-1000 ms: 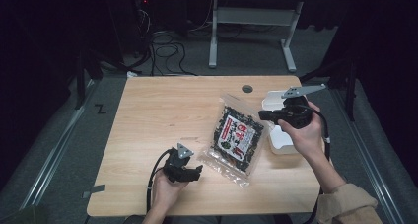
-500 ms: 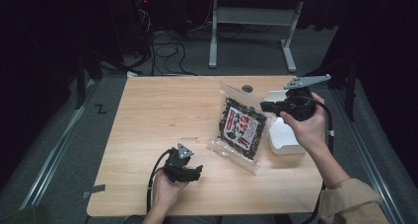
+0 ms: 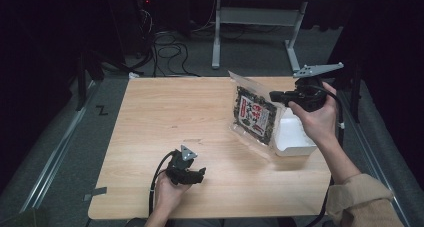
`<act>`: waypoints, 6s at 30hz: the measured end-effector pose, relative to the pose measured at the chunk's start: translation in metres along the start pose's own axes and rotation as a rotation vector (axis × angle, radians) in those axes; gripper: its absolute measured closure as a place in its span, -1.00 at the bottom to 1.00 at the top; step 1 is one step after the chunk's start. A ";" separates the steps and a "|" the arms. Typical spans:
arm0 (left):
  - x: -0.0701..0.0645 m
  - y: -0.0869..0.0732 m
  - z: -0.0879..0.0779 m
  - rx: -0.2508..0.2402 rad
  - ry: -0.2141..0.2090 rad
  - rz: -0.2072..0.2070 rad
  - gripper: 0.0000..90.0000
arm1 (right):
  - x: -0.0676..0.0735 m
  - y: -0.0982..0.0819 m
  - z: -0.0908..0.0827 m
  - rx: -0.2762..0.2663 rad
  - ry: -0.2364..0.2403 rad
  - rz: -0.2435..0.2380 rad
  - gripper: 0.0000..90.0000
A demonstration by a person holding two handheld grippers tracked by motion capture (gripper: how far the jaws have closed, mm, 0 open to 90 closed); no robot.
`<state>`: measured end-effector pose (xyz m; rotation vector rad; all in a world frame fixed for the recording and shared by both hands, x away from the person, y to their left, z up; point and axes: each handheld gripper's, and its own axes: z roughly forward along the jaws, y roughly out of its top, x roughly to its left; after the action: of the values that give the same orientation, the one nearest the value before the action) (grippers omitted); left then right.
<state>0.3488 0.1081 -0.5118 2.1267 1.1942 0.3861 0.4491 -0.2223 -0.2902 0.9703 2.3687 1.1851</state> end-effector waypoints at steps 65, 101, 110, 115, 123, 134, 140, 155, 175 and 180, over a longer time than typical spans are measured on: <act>0.000 -0.001 0.002 0.018 0.004 0.001 -0.31 | -0.077 -0.016 -0.077 -0.075 -0.275 0.102 1.00; 0.000 -0.001 0.001 0.014 0.006 -0.005 -0.31 | -0.088 -0.046 -0.063 -0.060 -0.270 0.156 1.00; 0.000 -0.001 0.002 0.017 0.008 -0.001 -0.31 | -0.092 -0.059 -0.057 -0.066 -0.255 0.184 1.00; -0.001 -0.001 0.001 0.011 0.009 -0.004 -0.31 | -0.093 -0.063 -0.059 -0.061 -0.255 0.185 1.00; -0.001 -0.001 0.002 0.013 0.009 -0.001 -0.31 | -0.097 -0.070 -0.061 -0.052 -0.262 0.197 1.00; -0.001 -0.001 0.002 0.014 0.011 -0.001 -0.31 | -0.103 -0.080 -0.062 -0.029 -0.275 0.214 0.85; -0.001 -0.001 0.002 0.016 0.009 0.000 -0.31 | -0.106 -0.082 -0.062 -0.010 -0.284 0.226 0.86; -0.002 -0.001 0.002 0.018 0.014 0.005 -0.31 | -0.109 -0.093 -0.062 0.005 -0.350 0.234 0.96; -0.002 -0.001 0.003 0.024 0.012 0.005 -0.31 | -0.110 -0.093 -0.067 0.015 -0.335 0.219 0.41; -0.002 -0.001 0.003 0.024 0.011 0.005 -0.31 | -0.114 -0.093 -0.072 0.019 -0.354 0.226 0.36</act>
<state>0.3487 0.1056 -0.5151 2.1513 1.2050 0.3876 0.4512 -0.3827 -0.3225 1.3587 2.0353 0.9682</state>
